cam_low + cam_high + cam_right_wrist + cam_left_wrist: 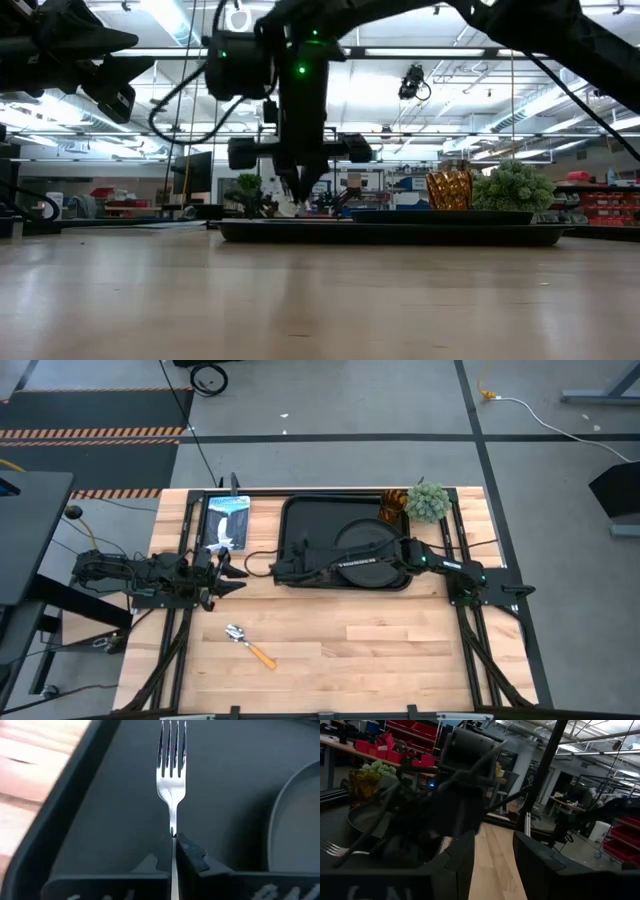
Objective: Pick and place plate/cup/fork/spoon on tray
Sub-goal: Put the orange fork on the black tray to the left of the black plate, then put the yellow spoon on the black tray to the left of the orange fork
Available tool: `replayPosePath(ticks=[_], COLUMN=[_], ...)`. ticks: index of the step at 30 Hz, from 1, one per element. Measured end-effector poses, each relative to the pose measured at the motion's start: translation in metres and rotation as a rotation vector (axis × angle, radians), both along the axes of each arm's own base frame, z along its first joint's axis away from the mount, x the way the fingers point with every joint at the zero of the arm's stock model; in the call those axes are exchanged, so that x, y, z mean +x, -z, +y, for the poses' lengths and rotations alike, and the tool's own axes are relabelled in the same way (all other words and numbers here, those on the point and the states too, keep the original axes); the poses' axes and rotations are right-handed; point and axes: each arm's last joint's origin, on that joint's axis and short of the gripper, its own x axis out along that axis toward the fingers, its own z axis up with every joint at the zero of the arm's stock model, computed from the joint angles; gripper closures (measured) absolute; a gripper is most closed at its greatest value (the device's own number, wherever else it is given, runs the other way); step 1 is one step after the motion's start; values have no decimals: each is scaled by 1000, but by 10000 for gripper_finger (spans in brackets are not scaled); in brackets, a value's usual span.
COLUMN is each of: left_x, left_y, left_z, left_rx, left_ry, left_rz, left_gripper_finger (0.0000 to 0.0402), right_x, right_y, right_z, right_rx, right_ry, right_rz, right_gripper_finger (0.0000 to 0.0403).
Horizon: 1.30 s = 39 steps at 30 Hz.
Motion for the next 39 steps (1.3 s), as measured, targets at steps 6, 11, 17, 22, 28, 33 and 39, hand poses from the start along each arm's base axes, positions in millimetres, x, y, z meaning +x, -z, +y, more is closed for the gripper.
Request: replayPosePath(ticks=[6,11,17,22,28,33,39], left_x=[0,0,0,0,0,0,0], left_y=[0,0,0,0,0,0,0], left_z=[0,0,0,0,0,0,0], left_rx=[0,0,0,0,0,0,0], left_ry=[0,0,0,0,0,0,0], left_rz=[1,0,0,0,0,0,0], left_gripper_finger=[260,260,260,260,260,260,260], right_x=[-5,-9,-12,-14,-17,-17,-12], right_y=[12,13,13,13,13,13,5], right_z=[-20,-24,-26,-28,-28,-28,-21], right_rx=[51,66,78,83,89,97,82], right_ry=[28,40,45,76,100,99,17], right_rz=[51,88,110,119,132,137,136], right_gripper_finger=[393,392,392,389,357,325,297])
